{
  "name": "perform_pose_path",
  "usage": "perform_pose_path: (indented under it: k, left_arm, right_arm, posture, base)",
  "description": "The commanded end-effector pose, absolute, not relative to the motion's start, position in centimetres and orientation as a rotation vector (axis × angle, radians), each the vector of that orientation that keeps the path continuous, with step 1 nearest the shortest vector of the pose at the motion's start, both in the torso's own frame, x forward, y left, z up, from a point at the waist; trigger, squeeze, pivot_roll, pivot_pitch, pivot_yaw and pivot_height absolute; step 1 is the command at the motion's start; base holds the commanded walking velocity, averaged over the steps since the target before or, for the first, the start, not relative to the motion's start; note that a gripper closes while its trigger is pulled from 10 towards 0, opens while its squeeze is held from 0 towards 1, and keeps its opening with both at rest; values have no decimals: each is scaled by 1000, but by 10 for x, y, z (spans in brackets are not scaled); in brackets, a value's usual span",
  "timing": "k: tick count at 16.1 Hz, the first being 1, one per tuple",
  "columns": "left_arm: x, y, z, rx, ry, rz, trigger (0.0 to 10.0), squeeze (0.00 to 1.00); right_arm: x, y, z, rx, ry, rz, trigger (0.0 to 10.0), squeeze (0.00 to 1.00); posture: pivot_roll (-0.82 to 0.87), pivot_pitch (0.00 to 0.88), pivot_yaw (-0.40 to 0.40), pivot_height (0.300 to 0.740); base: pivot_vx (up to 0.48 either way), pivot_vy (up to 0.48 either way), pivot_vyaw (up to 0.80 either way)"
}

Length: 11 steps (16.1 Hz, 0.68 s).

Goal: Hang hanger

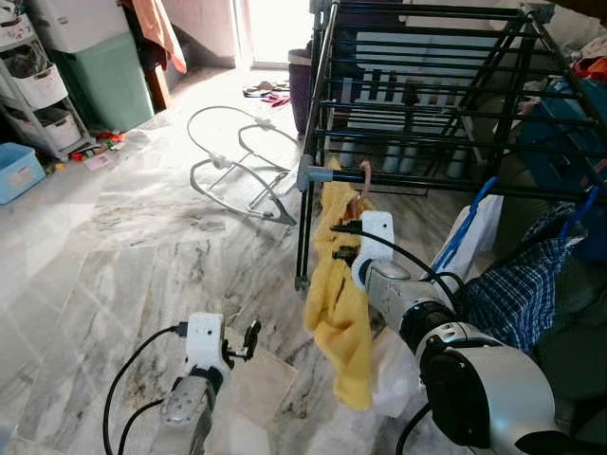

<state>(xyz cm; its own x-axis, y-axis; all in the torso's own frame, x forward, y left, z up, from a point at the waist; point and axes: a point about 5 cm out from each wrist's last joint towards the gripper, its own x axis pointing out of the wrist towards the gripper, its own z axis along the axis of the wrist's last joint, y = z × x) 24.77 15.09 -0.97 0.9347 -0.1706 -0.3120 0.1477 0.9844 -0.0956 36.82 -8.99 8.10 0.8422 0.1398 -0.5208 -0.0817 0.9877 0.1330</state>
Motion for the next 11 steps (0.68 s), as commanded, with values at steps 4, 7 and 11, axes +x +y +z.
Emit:
perform_pose_path:
  k: [4, 7, 11]
  left_arm:
    - [240, 160, -8, -45, 331, -153, 10000, 0]
    - [237, 163, -7, -38, 335, -151, 10000, 0]
    - [236, 167, -6, -30, 346, -148, 10000, 0]
  right_arm:
    - [368, -84, 81, 85, 566, 136, 10000, 0]
    - [364, -79, 76, 89, 579, 148, 10000, 0]
    - [355, -81, 63, 65, 608, 154, 10000, 0]
  posture:
    - [33, 66, 2, 740]
    - [38, 68, 8, 740]
    - [34, 68, 11, 740]
  base:
    - [0, 0, 0]
    - [0, 0, 0]
    - [0, 0, 0]
